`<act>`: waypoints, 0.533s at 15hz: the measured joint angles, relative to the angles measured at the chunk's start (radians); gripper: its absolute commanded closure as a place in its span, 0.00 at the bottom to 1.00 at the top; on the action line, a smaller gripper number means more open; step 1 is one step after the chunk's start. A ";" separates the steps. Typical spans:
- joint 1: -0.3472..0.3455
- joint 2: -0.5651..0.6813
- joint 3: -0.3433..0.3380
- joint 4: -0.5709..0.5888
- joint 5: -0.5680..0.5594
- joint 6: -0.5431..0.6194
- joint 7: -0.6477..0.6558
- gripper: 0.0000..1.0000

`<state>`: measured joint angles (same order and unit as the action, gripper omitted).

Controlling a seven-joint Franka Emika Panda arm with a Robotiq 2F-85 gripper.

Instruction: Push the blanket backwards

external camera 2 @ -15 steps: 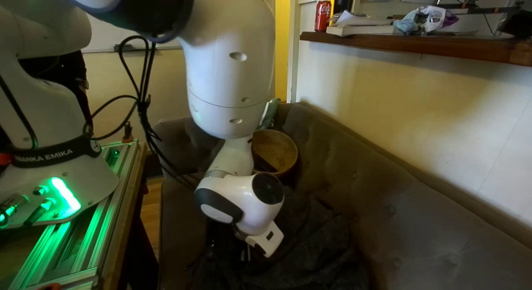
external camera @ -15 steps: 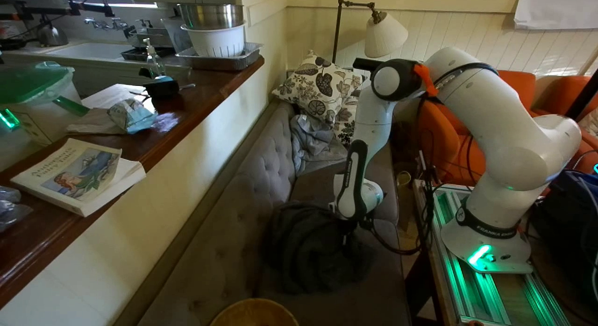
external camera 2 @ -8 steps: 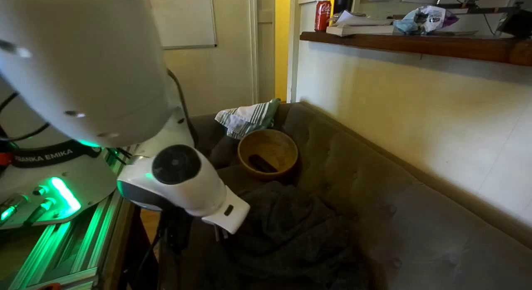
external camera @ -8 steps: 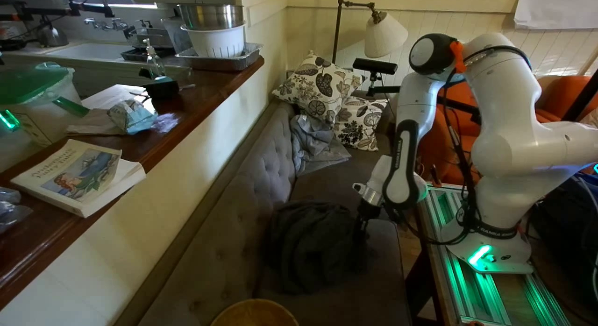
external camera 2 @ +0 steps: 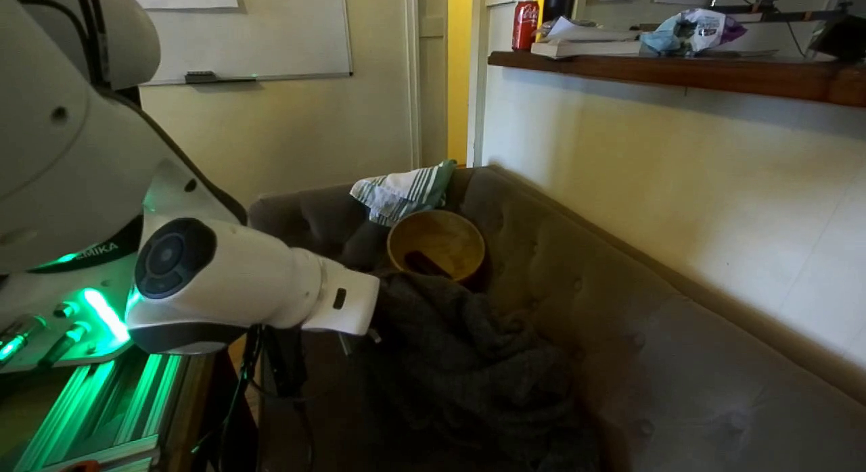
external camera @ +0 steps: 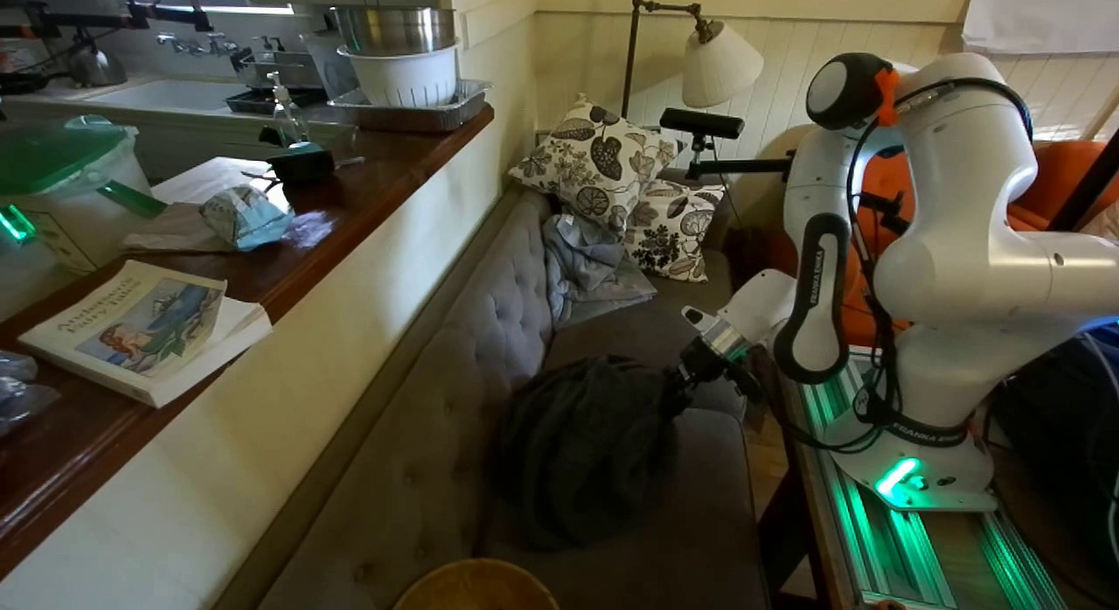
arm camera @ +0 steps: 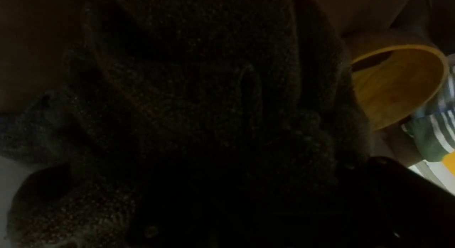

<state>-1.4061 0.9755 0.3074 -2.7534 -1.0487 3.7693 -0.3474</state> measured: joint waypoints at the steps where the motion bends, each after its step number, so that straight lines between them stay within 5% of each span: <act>1: 0.026 -0.012 -0.025 0.002 -0.040 0.032 0.009 1.00; 8: 0.326 -0.116 -0.255 0.011 -0.146 0.213 -0.080 1.00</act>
<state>-1.0798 0.8594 0.0528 -2.7424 -1.1951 3.9822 -0.4276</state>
